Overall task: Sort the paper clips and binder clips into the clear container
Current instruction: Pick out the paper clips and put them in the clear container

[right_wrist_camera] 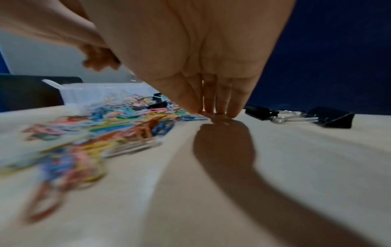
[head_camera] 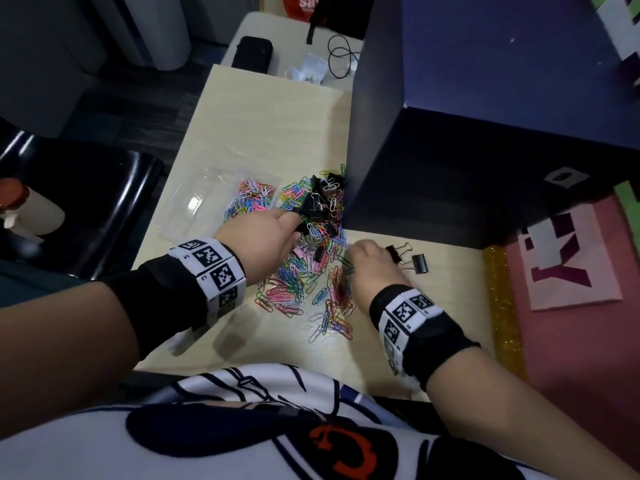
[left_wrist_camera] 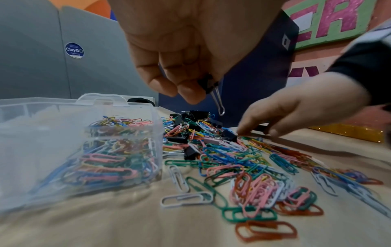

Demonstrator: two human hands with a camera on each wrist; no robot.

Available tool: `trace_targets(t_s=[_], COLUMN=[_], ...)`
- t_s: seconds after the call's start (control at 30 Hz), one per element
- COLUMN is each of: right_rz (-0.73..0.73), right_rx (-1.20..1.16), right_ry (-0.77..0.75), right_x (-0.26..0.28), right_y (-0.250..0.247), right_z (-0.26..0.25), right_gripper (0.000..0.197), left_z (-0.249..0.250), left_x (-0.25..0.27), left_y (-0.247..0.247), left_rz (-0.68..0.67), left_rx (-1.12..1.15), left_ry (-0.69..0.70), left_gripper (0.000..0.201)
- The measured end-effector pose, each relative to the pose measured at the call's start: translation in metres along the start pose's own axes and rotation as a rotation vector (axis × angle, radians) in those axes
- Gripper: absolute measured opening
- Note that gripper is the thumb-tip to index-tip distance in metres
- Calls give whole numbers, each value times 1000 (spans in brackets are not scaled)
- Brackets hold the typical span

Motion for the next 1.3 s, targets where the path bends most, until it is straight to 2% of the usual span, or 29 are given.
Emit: trace_targets(t_s=[0.1, 0.17, 0.27, 0.37, 0.47, 0.53, 0.63, 0.67, 0.73, 0.77, 0.83, 0.9, 0.97, 1.13, 1.3], right_rz=[15, 137, 266, 241, 288, 336, 424, 463, 503, 481, 348, 205, 148, 18, 65], right_rx=[-33, -136, -289, -227, -179, -214, -298, -318, -287, -254, -176, -112, -59, 46, -78], right_ry=[-49, -30, -12, -17, 81, 224, 444, 470, 401, 325, 147, -3, -101, -94, -19], right_x=[14, 21, 26, 29, 29, 27, 26, 26, 23, 20, 12, 4, -3, -15, -14], right_y=[9, 7, -4, -14, -18, -21, -22, -21, -19, -17, -14, -9, -4, 6, 4], right_z=[0, 3, 12, 17, 30, 43, 51, 49, 39, 32, 16, -1, -16, -30, -27], right_gripper=[54, 40, 43, 29, 23, 28, 31, 33, 36, 34, 28, 30, 35, 41, 34], left_z=[2, 10, 30, 51, 59, 50, 30, 24, 15, 12, 9, 8, 8, 11, 15], left_x=[-8, -15, -26, -35, -40, -40, -36, -33, -27, -24, -18, -13, -9, -5, -8], left_y=[-1, 0, 2, 2, 4, 7, 10, 11, 14, 16, 21, 27, 30, 33, 33], left_rz=[-40, -74, -104, -86, -81, -109, -191, -217, -253, -261, -272, -276, -278, -259, -278], left_rx=[-3, 7, 97, 220, 262, 188, -54, -115, -183, -205, -240, -238, -230, -200, -209], left_ry=[6, 54, 173, 240, 173, 95, 50, 42, 34, 45, 70, 81, 85, 109, 126], left_gripper=[35, 35, 34, 31, 35, 36, 29, 28, 28, 28, 26, 24, 22, 27, 31])
Point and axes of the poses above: each hand's wrist, its own x-axis away from the middle knuckle, its own y-axis out of the palm, z = x × y, the point moved 1 cm from there along -x, towards the middle knuckle, and after that the axes turned 3 degrees about -x, right-handed, at the moved point
